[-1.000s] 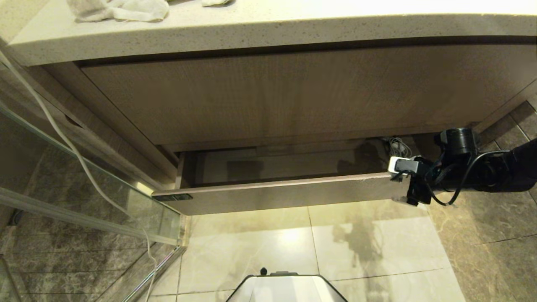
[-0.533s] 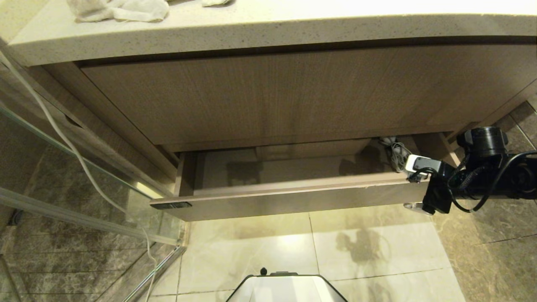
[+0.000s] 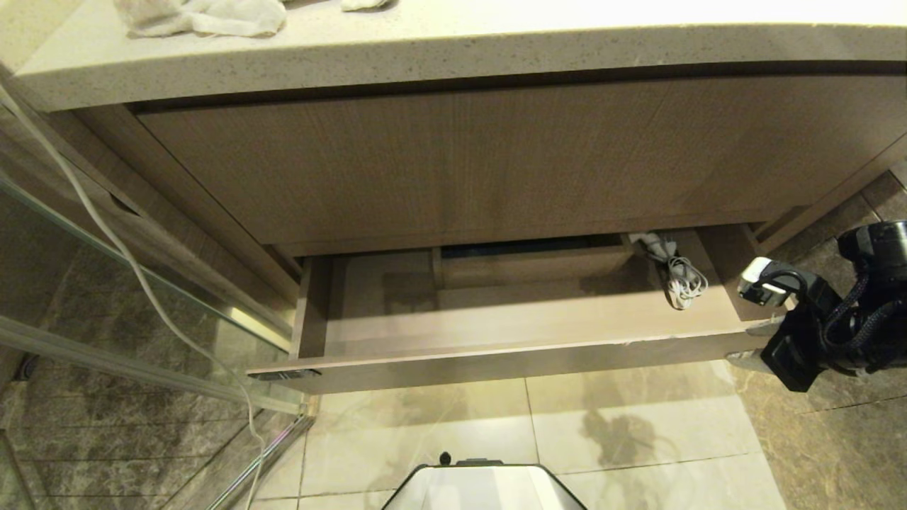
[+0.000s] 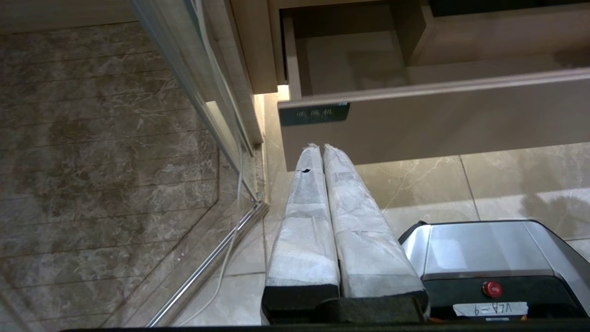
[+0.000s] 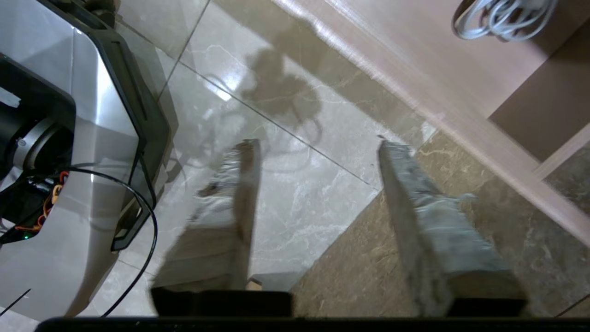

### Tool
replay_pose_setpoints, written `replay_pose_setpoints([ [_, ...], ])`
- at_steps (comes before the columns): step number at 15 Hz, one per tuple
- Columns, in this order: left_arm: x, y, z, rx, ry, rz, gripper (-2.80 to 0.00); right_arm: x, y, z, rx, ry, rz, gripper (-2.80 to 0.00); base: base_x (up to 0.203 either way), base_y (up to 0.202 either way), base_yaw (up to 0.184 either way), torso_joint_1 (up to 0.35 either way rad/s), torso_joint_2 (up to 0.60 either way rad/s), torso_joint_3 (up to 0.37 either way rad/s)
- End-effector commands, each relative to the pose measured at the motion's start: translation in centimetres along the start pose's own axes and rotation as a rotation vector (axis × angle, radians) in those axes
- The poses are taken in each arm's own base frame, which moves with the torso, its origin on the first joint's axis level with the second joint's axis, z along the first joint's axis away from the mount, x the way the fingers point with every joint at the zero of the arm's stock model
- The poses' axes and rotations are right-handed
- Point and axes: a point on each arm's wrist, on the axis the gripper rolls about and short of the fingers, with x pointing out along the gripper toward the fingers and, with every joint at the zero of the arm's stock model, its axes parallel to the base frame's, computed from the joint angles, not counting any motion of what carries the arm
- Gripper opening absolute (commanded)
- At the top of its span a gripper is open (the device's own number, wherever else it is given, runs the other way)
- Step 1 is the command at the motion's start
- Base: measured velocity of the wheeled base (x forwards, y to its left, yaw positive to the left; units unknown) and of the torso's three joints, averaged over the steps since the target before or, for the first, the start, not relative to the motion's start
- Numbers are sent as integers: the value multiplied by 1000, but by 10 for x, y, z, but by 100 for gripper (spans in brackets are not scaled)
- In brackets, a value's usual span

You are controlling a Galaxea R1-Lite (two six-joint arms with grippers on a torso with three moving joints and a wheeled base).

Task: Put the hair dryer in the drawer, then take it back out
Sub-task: Pull open the drawer

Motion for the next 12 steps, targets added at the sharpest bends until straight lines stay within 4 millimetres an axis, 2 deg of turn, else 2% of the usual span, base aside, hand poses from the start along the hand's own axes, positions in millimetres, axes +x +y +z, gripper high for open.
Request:
replay_pose_setpoints([
  [1, 0, 0, 0, 0, 1, 0, -280, -22, -5, -5, 21, -4, -43, -280, 0, 0, 0, 0, 0, 0],
  [3, 0, 0, 0, 0, 1, 0, -280, -30, -11, -15, 66, 24, -65, -280, 0, 0, 0, 0, 0, 0],
  [6, 0, 0, 0, 0, 1, 0, -280, -31, -29, -24, 115, 43, -117, -280, 0, 0, 0, 0, 0, 0],
  [9, 0, 0, 0, 0, 0, 0, -280, -32, -36, -32, 147, 66, -138, -280, 0, 0, 0, 0, 0, 0],
  [12, 0, 0, 0, 0, 0, 0, -280, -16, -46, -43, 264, 101, -126, -280, 0, 0, 0, 0, 0, 0],
])
